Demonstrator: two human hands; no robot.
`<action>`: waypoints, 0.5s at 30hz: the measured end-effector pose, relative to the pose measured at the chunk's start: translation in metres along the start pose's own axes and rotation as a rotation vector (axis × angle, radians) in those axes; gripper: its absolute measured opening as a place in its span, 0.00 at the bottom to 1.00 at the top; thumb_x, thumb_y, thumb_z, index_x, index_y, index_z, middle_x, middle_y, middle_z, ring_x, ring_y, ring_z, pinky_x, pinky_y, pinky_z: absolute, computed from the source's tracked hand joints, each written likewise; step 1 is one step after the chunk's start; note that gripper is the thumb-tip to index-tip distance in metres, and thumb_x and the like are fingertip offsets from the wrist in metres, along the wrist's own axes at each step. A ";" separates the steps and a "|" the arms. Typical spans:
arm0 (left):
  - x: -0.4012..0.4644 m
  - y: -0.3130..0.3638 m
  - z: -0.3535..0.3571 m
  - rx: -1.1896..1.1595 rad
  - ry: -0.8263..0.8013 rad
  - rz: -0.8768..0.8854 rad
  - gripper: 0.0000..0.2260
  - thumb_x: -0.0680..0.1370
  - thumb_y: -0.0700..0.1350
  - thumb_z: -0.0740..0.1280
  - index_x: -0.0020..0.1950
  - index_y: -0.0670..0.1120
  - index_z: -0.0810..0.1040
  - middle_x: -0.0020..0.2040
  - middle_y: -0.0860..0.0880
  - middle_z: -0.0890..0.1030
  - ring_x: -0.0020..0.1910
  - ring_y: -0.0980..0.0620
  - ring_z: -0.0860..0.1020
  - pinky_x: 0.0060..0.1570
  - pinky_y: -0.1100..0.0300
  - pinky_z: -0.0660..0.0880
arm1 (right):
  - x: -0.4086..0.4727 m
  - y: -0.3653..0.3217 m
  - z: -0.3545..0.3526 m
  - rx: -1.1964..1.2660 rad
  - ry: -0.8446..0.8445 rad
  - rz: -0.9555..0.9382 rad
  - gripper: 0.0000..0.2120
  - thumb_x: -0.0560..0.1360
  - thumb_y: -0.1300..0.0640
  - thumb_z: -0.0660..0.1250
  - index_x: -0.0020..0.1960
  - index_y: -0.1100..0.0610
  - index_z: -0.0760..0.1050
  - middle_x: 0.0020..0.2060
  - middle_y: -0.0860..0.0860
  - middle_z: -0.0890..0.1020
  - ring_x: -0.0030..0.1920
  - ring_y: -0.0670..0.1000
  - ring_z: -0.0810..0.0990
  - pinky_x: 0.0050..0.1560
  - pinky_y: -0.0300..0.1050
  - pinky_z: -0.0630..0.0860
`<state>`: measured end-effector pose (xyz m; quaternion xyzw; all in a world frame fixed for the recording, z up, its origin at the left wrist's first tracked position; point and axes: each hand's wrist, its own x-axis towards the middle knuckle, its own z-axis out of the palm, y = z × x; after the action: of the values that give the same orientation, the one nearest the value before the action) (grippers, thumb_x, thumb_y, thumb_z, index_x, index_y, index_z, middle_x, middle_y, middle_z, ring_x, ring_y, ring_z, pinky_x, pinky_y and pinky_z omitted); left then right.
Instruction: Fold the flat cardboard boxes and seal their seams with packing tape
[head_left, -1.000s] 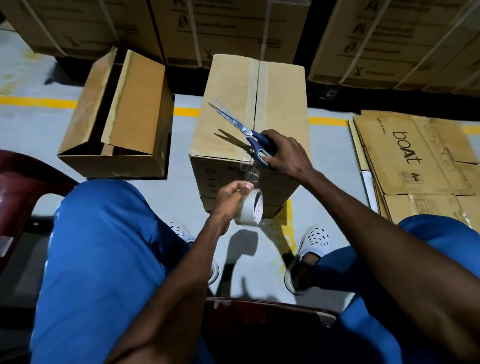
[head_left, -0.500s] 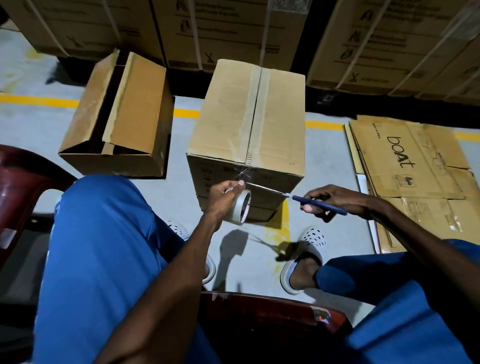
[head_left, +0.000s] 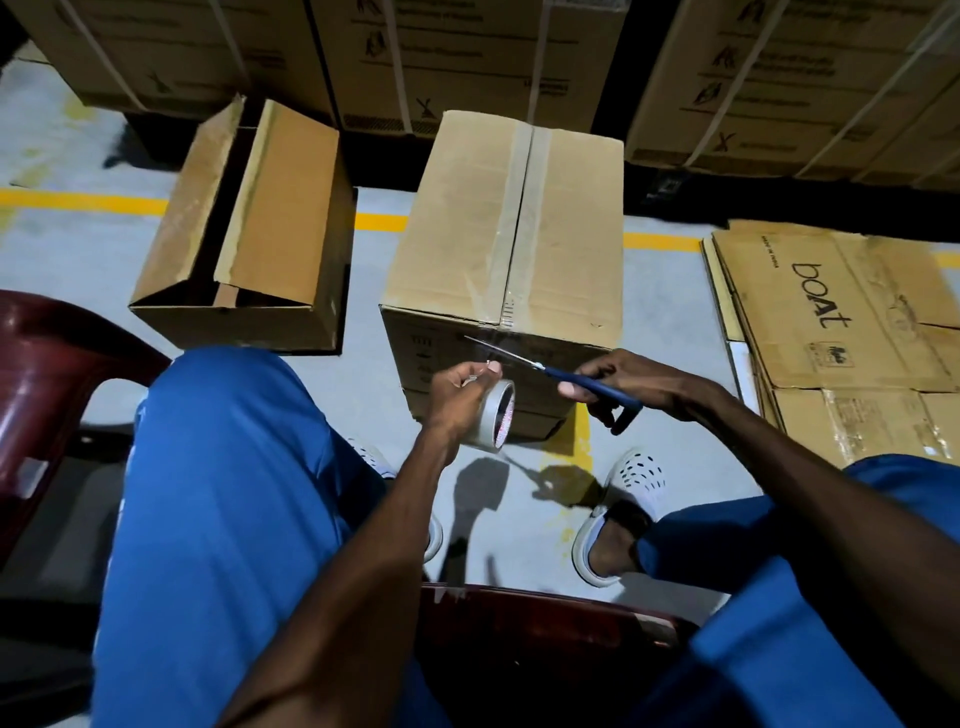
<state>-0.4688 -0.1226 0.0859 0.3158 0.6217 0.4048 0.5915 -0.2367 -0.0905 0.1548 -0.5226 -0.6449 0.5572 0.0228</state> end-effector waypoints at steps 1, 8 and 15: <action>0.001 0.000 0.000 -0.011 -0.003 -0.008 0.07 0.78 0.48 0.72 0.43 0.47 0.82 0.38 0.46 0.81 0.37 0.47 0.78 0.45 0.48 0.80 | 0.004 -0.001 0.002 -0.005 -0.006 -0.009 0.42 0.62 0.26 0.72 0.45 0.68 0.75 0.34 0.58 0.78 0.35 0.54 0.79 0.41 0.50 0.81; 0.002 0.001 -0.001 0.004 -0.009 0.005 0.06 0.79 0.47 0.70 0.46 0.45 0.81 0.40 0.44 0.81 0.36 0.49 0.76 0.39 0.58 0.76 | 0.009 -0.002 -0.001 0.028 0.010 -0.008 0.34 0.62 0.32 0.76 0.45 0.64 0.81 0.32 0.58 0.77 0.32 0.53 0.76 0.34 0.44 0.78; 0.002 -0.010 -0.009 0.085 -0.027 -0.030 0.07 0.79 0.46 0.71 0.47 0.42 0.82 0.37 0.46 0.81 0.32 0.53 0.75 0.28 0.68 0.70 | 0.002 -0.005 -0.001 0.056 0.062 -0.041 0.21 0.66 0.50 0.79 0.48 0.66 0.84 0.30 0.61 0.79 0.28 0.54 0.76 0.30 0.42 0.73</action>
<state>-0.4768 -0.1263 0.0761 0.3370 0.6349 0.3648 0.5918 -0.2408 -0.0875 0.1573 -0.5253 -0.6386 0.5581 0.0688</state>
